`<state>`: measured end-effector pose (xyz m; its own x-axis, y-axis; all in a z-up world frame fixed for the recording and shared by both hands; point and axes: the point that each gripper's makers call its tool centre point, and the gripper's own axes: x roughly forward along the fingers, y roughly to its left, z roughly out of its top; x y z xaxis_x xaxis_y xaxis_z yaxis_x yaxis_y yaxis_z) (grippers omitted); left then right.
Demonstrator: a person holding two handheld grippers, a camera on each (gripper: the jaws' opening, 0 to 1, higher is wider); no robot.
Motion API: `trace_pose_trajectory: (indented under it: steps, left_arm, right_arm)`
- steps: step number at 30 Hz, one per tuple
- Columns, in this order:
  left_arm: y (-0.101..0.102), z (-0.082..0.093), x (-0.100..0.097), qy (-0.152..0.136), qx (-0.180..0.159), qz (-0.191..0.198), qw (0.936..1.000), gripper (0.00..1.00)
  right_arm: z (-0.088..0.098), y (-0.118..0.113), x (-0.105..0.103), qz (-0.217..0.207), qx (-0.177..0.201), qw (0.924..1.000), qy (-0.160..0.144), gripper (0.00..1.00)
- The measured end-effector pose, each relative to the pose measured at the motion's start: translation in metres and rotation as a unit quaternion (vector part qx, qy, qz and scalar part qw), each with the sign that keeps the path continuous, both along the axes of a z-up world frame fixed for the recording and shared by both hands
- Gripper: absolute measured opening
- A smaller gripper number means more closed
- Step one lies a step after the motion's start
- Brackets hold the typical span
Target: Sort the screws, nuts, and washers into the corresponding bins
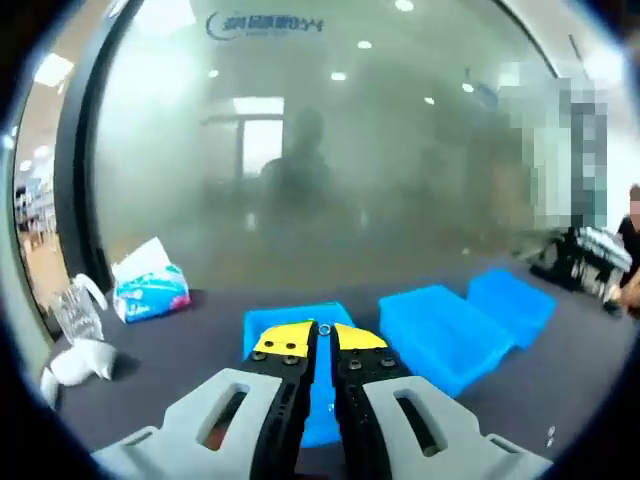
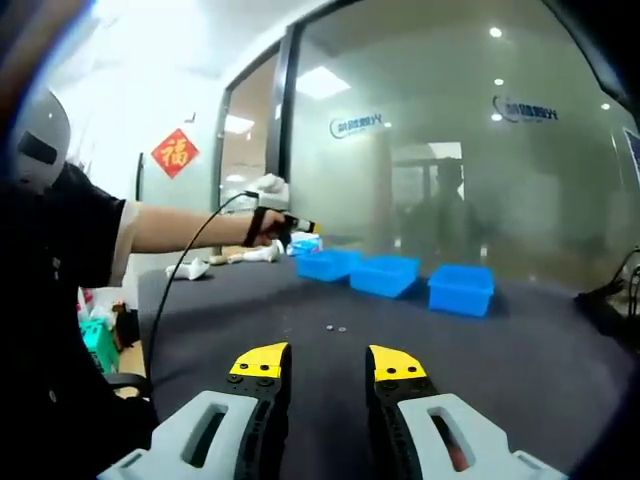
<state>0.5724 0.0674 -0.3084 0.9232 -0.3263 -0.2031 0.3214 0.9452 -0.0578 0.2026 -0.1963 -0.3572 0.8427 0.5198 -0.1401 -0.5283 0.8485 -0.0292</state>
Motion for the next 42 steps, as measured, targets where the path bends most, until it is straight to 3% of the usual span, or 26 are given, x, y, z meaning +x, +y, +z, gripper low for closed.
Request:
trace_pose_trajectory:
  steps: [3,11,15,23,26,32,42]
  left_arm:
    - [-0.001,0.001,0.004,-0.007,0.024,0.002,0.9997,0.05]
    - [-0.005,-0.004,0.006,-0.009,0.038,-0.004,0.9992,0.07]
    - [-0.008,-0.008,0.004,-0.009,0.046,-0.010,0.9989,0.27]
    - [-0.012,-0.012,-0.005,-0.004,0.050,-0.031,0.9983,0.37]
    - [-0.017,-0.009,-0.014,-0.006,0.042,-0.047,0.9980,0.42]
    - [-0.022,-0.002,-0.034,-0.017,0.025,-0.068,0.9972,0.41]
    - [-0.033,0.007,-0.101,-0.043,-0.001,-0.126,0.9911,0.42]
  right_arm:
    - [-0.001,-0.002,0.000,-0.002,-0.001,1.0000,0.000,0.26]
    - [-0.003,0.000,0.000,0.000,0.000,1.0000,0.002,0.26]
    - [-0.004,0.000,0.001,-0.001,0.000,1.0000,0.003,0.26]
    - [-0.004,0.002,0.001,0.001,0.000,1.0000,0.004,0.26]
    - [-0.004,0.003,0.001,0.002,0.001,1.0000,0.003,0.26]
    - [-0.003,0.006,0.001,0.004,0.001,1.0000,0.002,0.26]
    - [0.002,0.003,0.001,0.000,0.001,1.0000,-0.004,0.26]
